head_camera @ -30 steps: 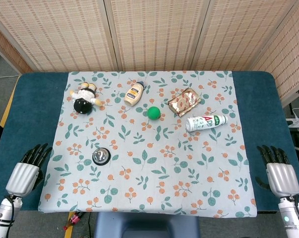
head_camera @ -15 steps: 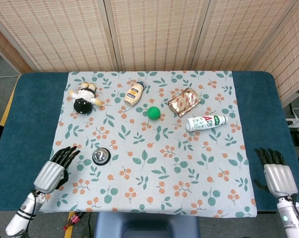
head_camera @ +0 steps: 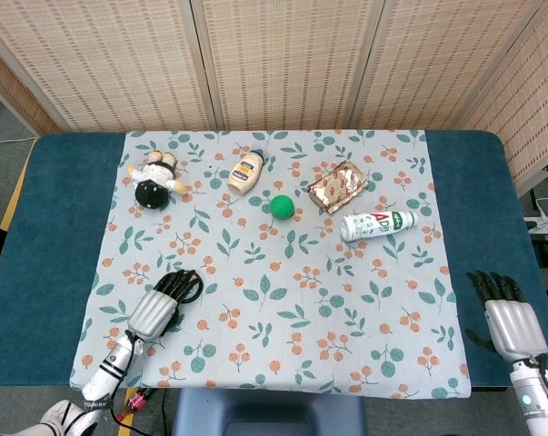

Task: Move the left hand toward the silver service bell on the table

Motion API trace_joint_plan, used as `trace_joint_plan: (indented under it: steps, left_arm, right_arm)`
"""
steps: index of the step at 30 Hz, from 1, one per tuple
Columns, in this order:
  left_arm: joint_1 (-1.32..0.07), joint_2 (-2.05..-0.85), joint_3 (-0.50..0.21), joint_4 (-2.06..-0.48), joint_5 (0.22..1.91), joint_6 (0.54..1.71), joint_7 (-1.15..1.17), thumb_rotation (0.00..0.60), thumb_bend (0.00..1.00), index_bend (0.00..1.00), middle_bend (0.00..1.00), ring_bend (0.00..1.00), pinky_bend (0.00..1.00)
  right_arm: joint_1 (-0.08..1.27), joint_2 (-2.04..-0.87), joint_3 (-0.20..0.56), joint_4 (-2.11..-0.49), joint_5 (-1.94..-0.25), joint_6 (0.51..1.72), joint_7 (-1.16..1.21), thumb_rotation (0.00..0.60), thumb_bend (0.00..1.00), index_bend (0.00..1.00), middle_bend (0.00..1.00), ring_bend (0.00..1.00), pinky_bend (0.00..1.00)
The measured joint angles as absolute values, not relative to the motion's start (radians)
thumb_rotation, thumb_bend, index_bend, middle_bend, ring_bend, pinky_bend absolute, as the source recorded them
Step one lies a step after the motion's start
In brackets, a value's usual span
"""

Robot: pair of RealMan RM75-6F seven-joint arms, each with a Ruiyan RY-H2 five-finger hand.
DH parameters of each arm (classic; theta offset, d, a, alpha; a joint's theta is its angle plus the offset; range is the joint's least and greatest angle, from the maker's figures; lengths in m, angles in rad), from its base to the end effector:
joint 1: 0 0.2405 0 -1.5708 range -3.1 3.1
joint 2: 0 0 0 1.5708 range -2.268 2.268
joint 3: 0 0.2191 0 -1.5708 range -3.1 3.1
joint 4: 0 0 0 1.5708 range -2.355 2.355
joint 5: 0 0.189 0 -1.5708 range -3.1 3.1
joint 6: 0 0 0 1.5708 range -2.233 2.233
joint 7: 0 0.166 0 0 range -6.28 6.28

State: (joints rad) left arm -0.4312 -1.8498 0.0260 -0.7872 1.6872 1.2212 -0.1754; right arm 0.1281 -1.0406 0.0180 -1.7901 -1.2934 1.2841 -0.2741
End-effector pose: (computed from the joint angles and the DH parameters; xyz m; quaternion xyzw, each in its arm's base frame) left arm -0.2212 0.2669 -0.0476 -0.7569 -0.3392 -0.3945 0.3956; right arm -0.2787 -0.1946 0.1424 0.6304 -0.4357 0.2461 0.5935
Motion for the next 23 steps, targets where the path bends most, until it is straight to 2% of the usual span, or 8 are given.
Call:
trace_joint_plan:
  steps: [6,12,19,23]
  left_arm:
    - [-0.433,-1.867,0.034,-0.743,1.679,1.242,-0.203,0.600,1.00,0.00,0.00,0.00,0.11]
    - [-0.427,-1.807,0.028,-0.822,1.690,1.348,-0.171,0.600,1.00,0.00,0.00,0.00,0.11]
    - [-0.396,-1.602,0.043,-1.052,1.691,1.387,-0.074,0.600,1.00,0.00,0.01,0.00,0.13]
    - [-0.331,-1.450,0.057,-1.176,1.640,1.407,-0.015,0.600,1.00,0.07,0.05,0.00,0.16]
  right_arm:
    - [0.128,-1.042,0.014,-1.791,-1.295,1.281,-0.279,0.600,0.15,0.09,0.05,0.00,0.05]
    - [0.133,-1.041,0.014,-1.788,-1.296,1.273,-0.270,0.600,0.15,0.09,0.05,0.00,0.05]
    - [0.140,-1.043,0.017,-1.785,-1.283,1.260,-0.267,0.600,0.15,0.09,0.05,0.00,0.05]
    - [0.140,-1.053,0.015,-1.778,-1.288,1.263,-0.275,0.600,0.15,0.09,0.05,0.00,0.05]
